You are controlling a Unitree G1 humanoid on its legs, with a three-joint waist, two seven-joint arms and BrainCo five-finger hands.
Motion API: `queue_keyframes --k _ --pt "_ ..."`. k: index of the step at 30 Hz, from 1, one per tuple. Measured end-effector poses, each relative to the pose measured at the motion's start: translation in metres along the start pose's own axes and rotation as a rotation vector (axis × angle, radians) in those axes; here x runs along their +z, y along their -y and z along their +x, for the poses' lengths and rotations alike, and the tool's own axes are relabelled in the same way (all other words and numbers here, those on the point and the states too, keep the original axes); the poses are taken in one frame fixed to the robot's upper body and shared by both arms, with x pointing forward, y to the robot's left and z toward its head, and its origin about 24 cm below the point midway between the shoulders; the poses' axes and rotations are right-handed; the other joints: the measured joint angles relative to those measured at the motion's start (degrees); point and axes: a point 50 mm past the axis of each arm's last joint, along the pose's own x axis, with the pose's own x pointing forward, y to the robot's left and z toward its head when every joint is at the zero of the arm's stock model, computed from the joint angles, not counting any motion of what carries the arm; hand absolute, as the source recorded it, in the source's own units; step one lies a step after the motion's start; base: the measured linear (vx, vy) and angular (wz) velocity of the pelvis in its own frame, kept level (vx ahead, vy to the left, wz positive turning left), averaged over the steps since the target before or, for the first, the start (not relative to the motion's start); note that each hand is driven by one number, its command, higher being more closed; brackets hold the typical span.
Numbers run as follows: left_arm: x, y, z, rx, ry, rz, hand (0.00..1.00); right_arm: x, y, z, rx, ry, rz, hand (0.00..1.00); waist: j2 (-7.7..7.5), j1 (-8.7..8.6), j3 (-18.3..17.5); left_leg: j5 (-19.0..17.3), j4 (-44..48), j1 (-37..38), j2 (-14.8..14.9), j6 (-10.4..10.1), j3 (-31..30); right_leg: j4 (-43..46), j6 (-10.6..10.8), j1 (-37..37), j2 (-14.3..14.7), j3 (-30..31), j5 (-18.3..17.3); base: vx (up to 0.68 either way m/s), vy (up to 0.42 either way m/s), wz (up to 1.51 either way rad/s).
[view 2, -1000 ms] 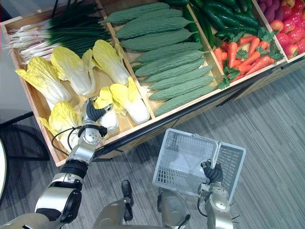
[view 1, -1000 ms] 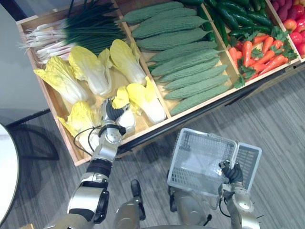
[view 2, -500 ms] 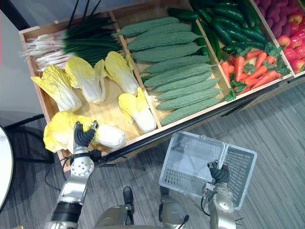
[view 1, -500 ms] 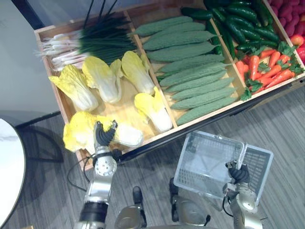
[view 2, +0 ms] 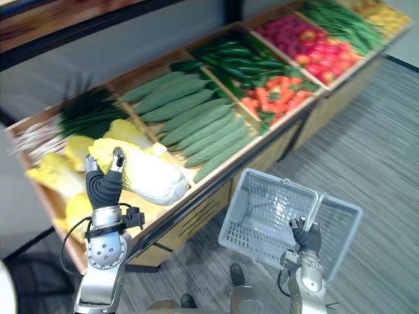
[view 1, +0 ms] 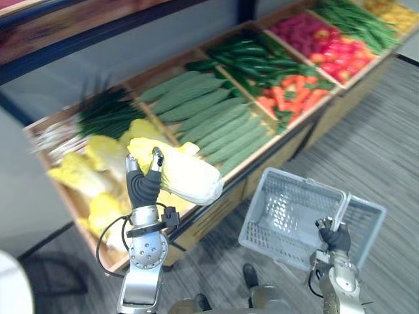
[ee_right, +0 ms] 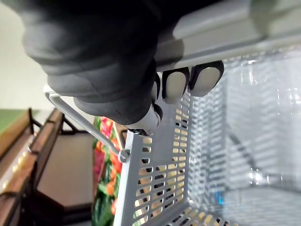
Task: Pick vegetable in the basket
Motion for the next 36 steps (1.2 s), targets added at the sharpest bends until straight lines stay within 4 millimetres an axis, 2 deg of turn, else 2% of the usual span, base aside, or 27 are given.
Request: queue_keyframes --k 1,3,4,5,6,8,9,10,11,12,13,15,17,19,20,21,22,23,25,29,33,36 --pt "0.001 0.0 0.002 -0.006 0.009 0.004 1.0 0.002 -0.004 0.002 0.012 0.007 0.004 1.0 -0.12 -0.05 -0.01 -0.01 0.04 0.19 0.37 -0.01 1.67 0.45 -0.82 -0.35 -1.26 -6.06 0.12 0.02 -0.033 -1.17" --pt "0.001 0.0 0.008 -0.016 0.028 -0.002 1.0 0.005 -0.022 0.006 0.068 0.02 0.013 1.0 0.0 0.14 -0.09 -0.02 0.85 1.72 2.35 -0.13 7.68 3.33 -3.44 -0.44 -5.31 -27.55 -1.01 0.09 -0.066 -1.34" --pt "0.001 0.0 0.009 -0.02 0.028 -0.009 1.0 0.005 -0.027 0.006 0.086 0.022 0.009 1.0 -0.03 0.18 -0.08 -0.04 1.02 2.52 2.66 -0.16 9.05 3.8 -4.36 0.02 -5.62 -30.54 -0.32 0.12 -0.098 -1.41" --pt "0.001 0.001 0.009 -0.026 0.023 -0.017 1.0 0.005 -0.035 0.005 0.121 0.022 0.004 1.0 -0.15 0.19 -0.16 -0.14 1.18 4.32 2.95 -0.37 11.07 3.83 -4.09 0.68 -5.15 -30.68 3.25 0.2 -0.182 -1.44" --pt "-0.001 0.006 0.008 -0.041 0.008 -0.035 1.0 0.006 -0.039 0.005 0.147 0.025 -0.008 1.0 0.8 0.1 -0.21 -0.33 1.69 6.11 3.88 -0.69 12.6 4.18 -3.1 0.63 -3.29 -27.08 3.24 0.18 -0.166 -1.63" --pt "-0.004 0.016 0.009 -0.077 0.0 -0.055 1.0 0.007 -0.044 0.007 0.174 0.031 -0.012 1.0 1.01 0.0 -0.22 -0.37 5.56 7.0 5.8 -0.76 14.0 5.48 -3.56 0.03 -2.01 -23.45 1.61 0.17 -0.151 -1.26" --pt "-0.009 0.026 0.011 -0.125 -0.013 -0.064 1.0 0.008 -0.044 0.007 0.177 0.032 -0.012 1.0 0.94 -0.01 -0.21 -0.4 12.29 6.55 8.64 -0.77 13.96 6.23 -4.14 0.2 -0.8 -20.94 0.52 0.19 -0.185 -1.22" --pt "-0.014 0.035 0.011 -0.163 -0.035 -0.071 1.0 0.01 -0.047 0.009 0.194 0.041 -0.016 1.0 1.02 -0.02 -0.2 0.33 21.55 4.8 12.3 0.39 12.43 6.37 -4.66 0.98 0.73 -18.32 -0.34 0.19 -0.188 -1.22" --pt "-0.017 0.038 0.009 -0.182 -0.048 -0.07 1.0 0.012 -0.05 0.009 0.21 0.046 -0.019 1.0 1.07 -0.16 -0.24 1.38 25.9 3.79 13.75 1.86 10.64 6.3 -4.93 1.43 1.49 -16.81 -0.66 0.24 -0.145 -1.39" --pt "-0.022 0.044 0.007 -0.211 -0.07 -0.074 1.0 0.015 -0.058 0.01 0.251 0.058 -0.019 1.0 1.09 0.01 -0.25 0.47 32.78 1.15 14.58 3.06 4.36 5.93 -5.43 2.19 2.73 -13.54 -1.05 0.2 -0.066 -1.48" --pt "-0.024 0.05 0.006 -0.237 -0.081 -0.077 1.0 0.022 -0.064 0.013 0.279 0.081 -0.018 1.0 1.05 0.07 -0.24 -1.64 36.16 -2.5 12.65 1.9 -2.86 5.62 -5.9 2.57 3.35 -10.41 -1.39 0.21 -0.025 -1.48" --pt "-0.031 0.053 0.002 -0.255 -0.114 -0.069 1.0 0.027 -0.073 0.015 0.319 0.096 -0.004 1.0 1.01 0.4 -0.21 -4.25 36.59 -6.05 8.71 0.63 -11.45 5.11 -6.13 4.01 3.67 -5.71 -1.58 0.24 0.082 -1.32" --pt "-0.039 0.054 -0.002 -0.266 -0.146 -0.047 1.0 0.025 -0.078 0.012 0.338 0.082 0.029 1.0 1.01 0.98 -0.2 -5.43 34.41 -8.15 6.39 0.26 -16.28 4.65 -5.59 6.41 3.62 -1.83 -1.21 0.24 0.133 -1.14" --pt "-0.042 0.055 -0.002 -0.273 -0.155 -0.021 1.0 0.024 -0.081 0.011 0.364 0.07 0.061 1.0 1.04 1.63 -0.22 -5.42 29.35 -10.41 3.73 0.23 -21.14 4.52 -5.28 7.68 3.36 1.67 -1.39 0.14 0.166 -0.9" --pt "-0.045 0.057 -0.002 -0.281 -0.159 -0.001 1.0 0.023 -0.082 0.01 0.371 0.06 0.073 1.0 1.23 1.72 -0.31 -4.88 23.98 -11.41 2.04 -0.62 -25.28 4.6 -4.25 7.88 3.19 3.36 -1.39 0.09 0.222 -0.85" --pt "-0.048 0.059 -0.002 -0.29 -0.17 0.014 1.0 0.022 -0.08 0.009 0.373 0.052 0.084 1.0 2.45 1.68 -0.88 -0.52 16.55 -11.81 1.78 -2.71 -28.12 4.65 -2.59 7.85 4.03 4.67 -1.53 0.07 0.237 -0.8" --pt "-0.05 0.062 -0.002 -0.297 -0.176 0.016 1.0 0.023 -0.078 0.008 0.372 0.054 0.083 1.0 3.76 1.66 -1.17 2.32 13.83 -12.0 2.33 -2.28 -29.21 4.6 -1.75 7.91 5.07 5.22 -1.75 0.07 0.273 -0.72" --pt "-0.056 0.064 -0.004 -0.324 -0.193 0.06 1.0 0.018 -0.076 0.004 0.367 0.033 0.094 1.0 2.96 1.56 -1.53 1.5 13.63 -10.97 1.65 -2.1 -27.93 4.31 -0.91 8.14 4.48 6.76 -1.68 0.07 0.259 -0.45" --pt "-0.063 0.066 -0.004 -0.354 -0.2 0.119 1.0 0.017 -0.078 -0.007 0.401 0.025 0.125 1.0 1.55 0.95 -2.0 2.53 9.76 -9.49 -0.58 -0.54 -25.9 2.58 0.75 8.03 1.93 8.12 -0.92 0.07 0.238 -0.3" --pt "-0.065 0.077 -0.007 -0.42 -0.191 0.174 1.0 0.015 -0.086 -0.012 0.466 0.002 0.153 1.0 1.08 0.63 -2.07 3.81 5.53 -7.67 -3.26 1.1 -23.43 0.07 2.4 8.07 -0.64 10.57 0.22 0.04 0.151 -0.22" --pt "-0.07 0.09 -0.02 -0.516 -0.199 0.217 1.0 0.013 -0.094 -0.016 0.52 -0.02 0.19 1.0 0.6 0.59 -2.2 4.13 3.68 -7.41 -4.05 1.31 -22.63 -1.45 2.8 7.78 -1.34 11.28 0.68 0.05 0.053 -0.11" --pt "-0.079 0.096 -0.031 -0.59 -0.234 0.257 1.0 0.014 -0.106 -0.021 0.585 -0.03 0.213 1.0 -0.41 0.36 -2.49 4.31 2.82 -7.32 -4.04 1.17 -22.01 -1.59 2.81 7.06 -1.18 12.34 0.7 0.08 0.013 -0.1"
